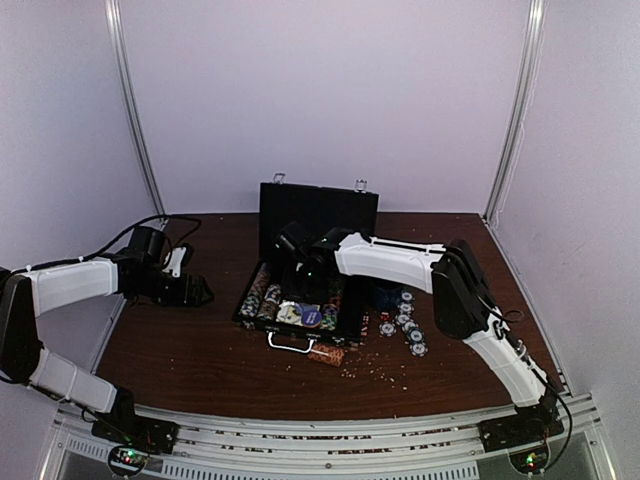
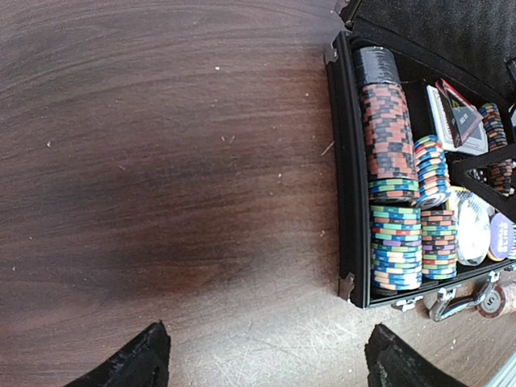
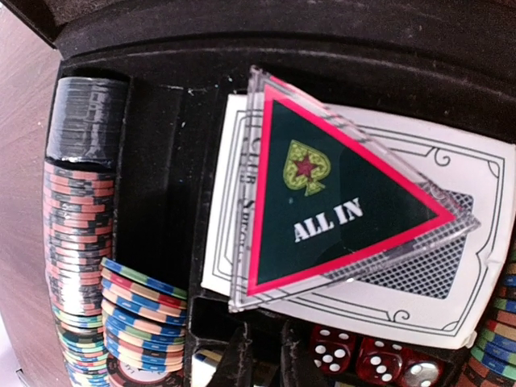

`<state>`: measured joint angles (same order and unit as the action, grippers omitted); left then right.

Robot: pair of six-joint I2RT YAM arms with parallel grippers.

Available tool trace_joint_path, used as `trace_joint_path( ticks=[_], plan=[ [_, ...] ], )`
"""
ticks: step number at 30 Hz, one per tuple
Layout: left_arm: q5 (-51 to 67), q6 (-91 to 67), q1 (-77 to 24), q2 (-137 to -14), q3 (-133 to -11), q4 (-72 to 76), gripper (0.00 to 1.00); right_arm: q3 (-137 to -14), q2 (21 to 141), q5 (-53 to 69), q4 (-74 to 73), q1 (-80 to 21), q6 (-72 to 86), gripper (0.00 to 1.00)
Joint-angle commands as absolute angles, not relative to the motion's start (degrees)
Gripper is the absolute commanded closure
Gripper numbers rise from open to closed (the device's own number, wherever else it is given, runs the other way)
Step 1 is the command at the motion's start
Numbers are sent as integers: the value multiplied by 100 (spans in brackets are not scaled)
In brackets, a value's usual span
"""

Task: Pack up texas hold em set
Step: Adjust the dice in the slot.

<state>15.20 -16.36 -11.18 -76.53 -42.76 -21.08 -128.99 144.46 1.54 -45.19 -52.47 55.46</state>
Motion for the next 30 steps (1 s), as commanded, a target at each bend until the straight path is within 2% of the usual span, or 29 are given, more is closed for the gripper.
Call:
trace_joint_path(
  ticks=[1, 8, 13, 21, 30],
  plan=[
    [1488, -1600, -1074, -7685, -4430, -1961, 13, -12867, 14594, -149, -4856, -5257, 5657, 89],
    [1496, -1607, -1079, -7688, -4421, -1960, 13, -12913, 14566, -750, -5621, -5243, 5902, 90],
    [1511, -1606, -1079, -7699, -4425, -1952, 13, -12832, 14520, -616, -5473, -5238, 5806, 89],
    [1499, -1600, -1075, -7660, -4455, -1974, 13, -12950, 14243, 35, -4260, -5238, 5491, 70],
    [1478, -1690, -1073, -7588, -4557, -1997, 13, -12992, 13628, 265, -3887, -5263, 5440, 62]
  ],
)
